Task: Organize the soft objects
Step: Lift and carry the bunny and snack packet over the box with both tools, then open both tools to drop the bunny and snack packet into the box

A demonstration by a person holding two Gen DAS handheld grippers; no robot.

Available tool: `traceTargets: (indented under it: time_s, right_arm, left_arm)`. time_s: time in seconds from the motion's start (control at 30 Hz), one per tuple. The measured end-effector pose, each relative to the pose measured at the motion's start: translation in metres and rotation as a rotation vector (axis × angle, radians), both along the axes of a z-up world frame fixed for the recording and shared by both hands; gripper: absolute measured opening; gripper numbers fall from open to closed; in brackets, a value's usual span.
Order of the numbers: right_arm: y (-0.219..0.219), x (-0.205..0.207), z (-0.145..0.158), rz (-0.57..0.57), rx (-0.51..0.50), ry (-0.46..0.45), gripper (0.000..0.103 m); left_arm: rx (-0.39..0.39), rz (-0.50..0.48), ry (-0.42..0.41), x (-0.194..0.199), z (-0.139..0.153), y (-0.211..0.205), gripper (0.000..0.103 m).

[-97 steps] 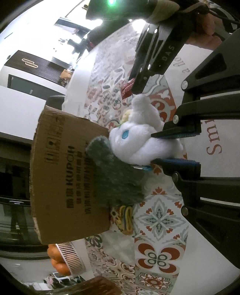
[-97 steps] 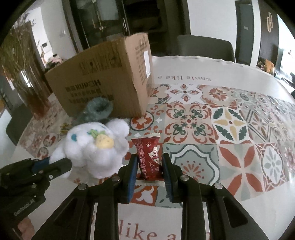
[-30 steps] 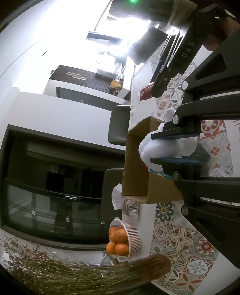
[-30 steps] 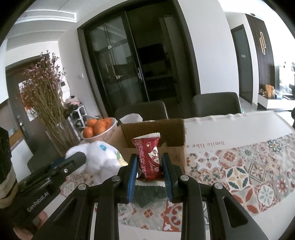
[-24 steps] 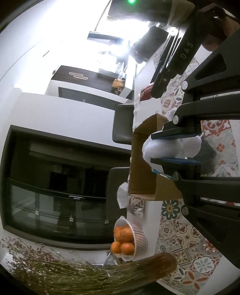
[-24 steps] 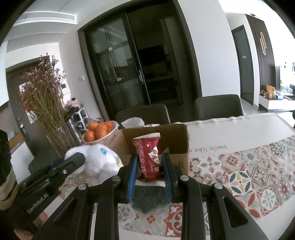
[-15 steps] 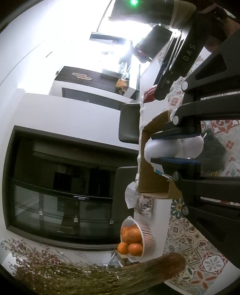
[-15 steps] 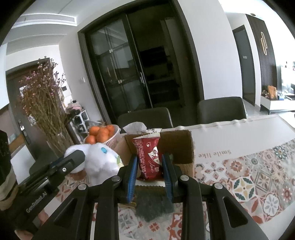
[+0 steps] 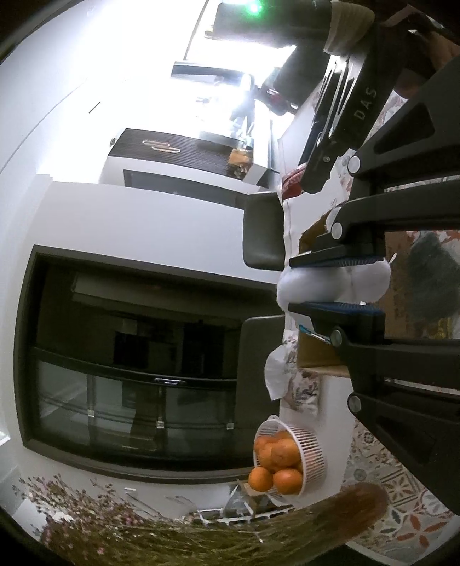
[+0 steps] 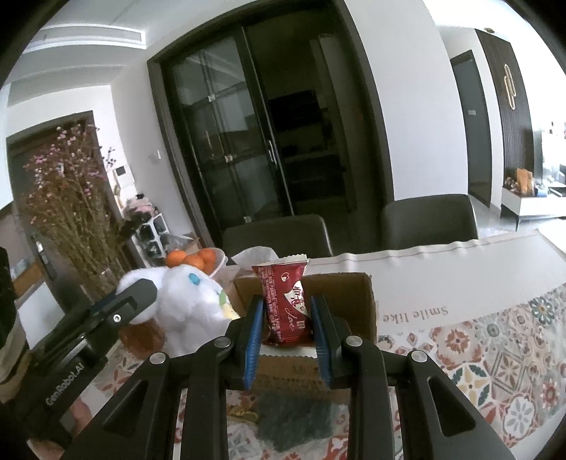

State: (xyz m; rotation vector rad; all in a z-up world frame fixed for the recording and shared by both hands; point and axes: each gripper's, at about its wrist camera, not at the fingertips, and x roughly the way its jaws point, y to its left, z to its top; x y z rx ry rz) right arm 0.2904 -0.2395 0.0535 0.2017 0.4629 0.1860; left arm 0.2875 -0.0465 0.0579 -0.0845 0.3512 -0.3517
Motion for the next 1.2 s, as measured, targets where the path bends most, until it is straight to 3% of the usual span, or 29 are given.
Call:
traceTargets:
  time_s: [0.37, 0.73, 0.97, 1.2]
  right_arm:
    - [0.001, 0.046, -0.006, 0.013, -0.019, 0.081, 0.028]
    - [-0.002, 0.088, -0.025, 0.012, -0.053, 0.181, 0.028]
    - [-0.004, 0.113, -0.042, 0.004, -0.088, 0.249, 0.028]
    - [-0.005, 0.131, -0.063, 0.011, -0.098, 0.327, 0.031]
  left_arm:
    - [0.044, -0.005, 0.029, 0.041, -0.003, -0.006, 0.018]
    - [0.088, -0.028, 0.125, 0.091, -0.016, -0.018, 0.018]
    - [0.156, -0.019, 0.172, 0.113, -0.033, -0.027, 0.018]
    - [0.216, -0.055, 0.297, 0.128, -0.06, -0.034, 0.023]
